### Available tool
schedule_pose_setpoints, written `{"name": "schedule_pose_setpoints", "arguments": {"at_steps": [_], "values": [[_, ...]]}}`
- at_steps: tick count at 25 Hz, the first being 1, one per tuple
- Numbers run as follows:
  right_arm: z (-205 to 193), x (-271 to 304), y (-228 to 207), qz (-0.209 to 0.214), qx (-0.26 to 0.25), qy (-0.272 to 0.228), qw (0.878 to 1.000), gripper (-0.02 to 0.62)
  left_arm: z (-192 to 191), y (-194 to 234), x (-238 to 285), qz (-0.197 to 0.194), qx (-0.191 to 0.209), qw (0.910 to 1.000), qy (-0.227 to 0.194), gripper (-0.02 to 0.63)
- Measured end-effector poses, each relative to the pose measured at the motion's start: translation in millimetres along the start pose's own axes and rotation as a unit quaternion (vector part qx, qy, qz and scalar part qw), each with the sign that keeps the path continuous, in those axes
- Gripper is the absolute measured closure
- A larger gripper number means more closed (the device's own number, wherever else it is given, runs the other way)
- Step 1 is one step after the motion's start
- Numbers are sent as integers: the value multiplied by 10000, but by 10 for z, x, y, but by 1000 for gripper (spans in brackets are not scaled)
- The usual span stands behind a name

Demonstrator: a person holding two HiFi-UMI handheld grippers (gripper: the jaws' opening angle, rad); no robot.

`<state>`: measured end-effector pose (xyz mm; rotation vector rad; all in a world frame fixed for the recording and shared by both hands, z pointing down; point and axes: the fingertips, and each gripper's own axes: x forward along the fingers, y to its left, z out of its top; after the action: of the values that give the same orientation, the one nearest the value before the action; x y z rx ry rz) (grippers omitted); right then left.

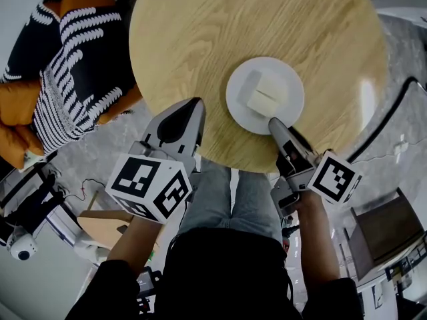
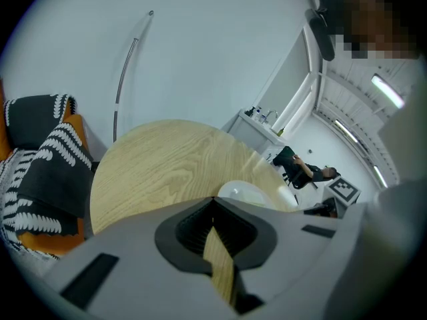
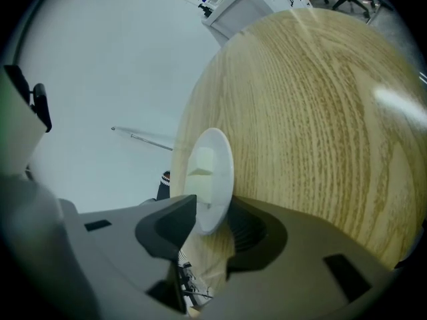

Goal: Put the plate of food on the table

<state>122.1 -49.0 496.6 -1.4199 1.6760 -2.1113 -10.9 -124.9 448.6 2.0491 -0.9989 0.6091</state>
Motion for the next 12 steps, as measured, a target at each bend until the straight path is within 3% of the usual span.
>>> {"name": "schedule_pose_setpoints", "arguments": {"at_steps": [4,9,12], "values": [[-66,-7,36,89,-251,304,9992,443,24,-11,-15,-3,6,10000,-14,598],[-130,7,35,-157,-1453,642,9872,445,23,14,-10,7,4,10000,-7,598],[-163,-6,18,-245,-1780,774,9807,445,39,12,-28,13,2,10000,-12,598]]}}
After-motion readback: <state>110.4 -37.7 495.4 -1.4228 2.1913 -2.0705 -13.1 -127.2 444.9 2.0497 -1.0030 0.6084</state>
